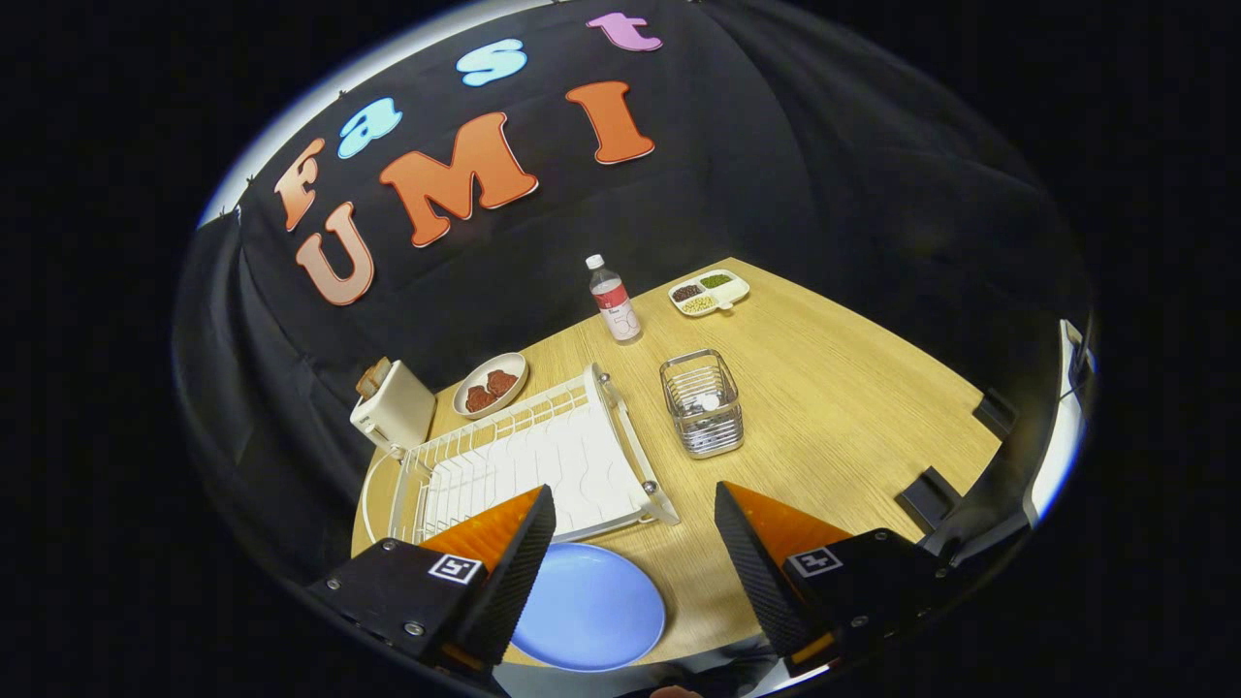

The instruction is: Take the plate from the dish rack, then take the spoon from the basket and place it into the plate.

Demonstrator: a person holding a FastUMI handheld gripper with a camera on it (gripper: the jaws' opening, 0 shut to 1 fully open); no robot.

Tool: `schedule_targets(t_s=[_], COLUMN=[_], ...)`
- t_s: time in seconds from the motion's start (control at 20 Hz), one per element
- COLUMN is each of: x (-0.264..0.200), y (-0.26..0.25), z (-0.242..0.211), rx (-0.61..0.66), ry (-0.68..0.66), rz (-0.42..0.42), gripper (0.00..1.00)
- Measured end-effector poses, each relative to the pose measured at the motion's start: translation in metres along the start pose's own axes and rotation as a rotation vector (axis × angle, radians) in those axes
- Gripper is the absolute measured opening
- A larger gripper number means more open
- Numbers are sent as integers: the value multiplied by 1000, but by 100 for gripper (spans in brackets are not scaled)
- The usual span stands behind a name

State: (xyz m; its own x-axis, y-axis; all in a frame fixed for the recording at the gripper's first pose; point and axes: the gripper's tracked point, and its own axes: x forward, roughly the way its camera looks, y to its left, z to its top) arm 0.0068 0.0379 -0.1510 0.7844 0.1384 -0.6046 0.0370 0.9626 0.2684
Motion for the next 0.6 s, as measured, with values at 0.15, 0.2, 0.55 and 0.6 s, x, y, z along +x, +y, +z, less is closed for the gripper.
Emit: schedule_targets(t_s=[0.15,0.2,0.55,0.6], x=[2,5,89,101], y=[-4,-8,-47,-52], z=[12,19,48,45], rx=[-31,-46,-159,-160], ry=[-38,-59,-127,-105], rz=[-19,-32,-113,-120], gripper=[98,98,98,96])
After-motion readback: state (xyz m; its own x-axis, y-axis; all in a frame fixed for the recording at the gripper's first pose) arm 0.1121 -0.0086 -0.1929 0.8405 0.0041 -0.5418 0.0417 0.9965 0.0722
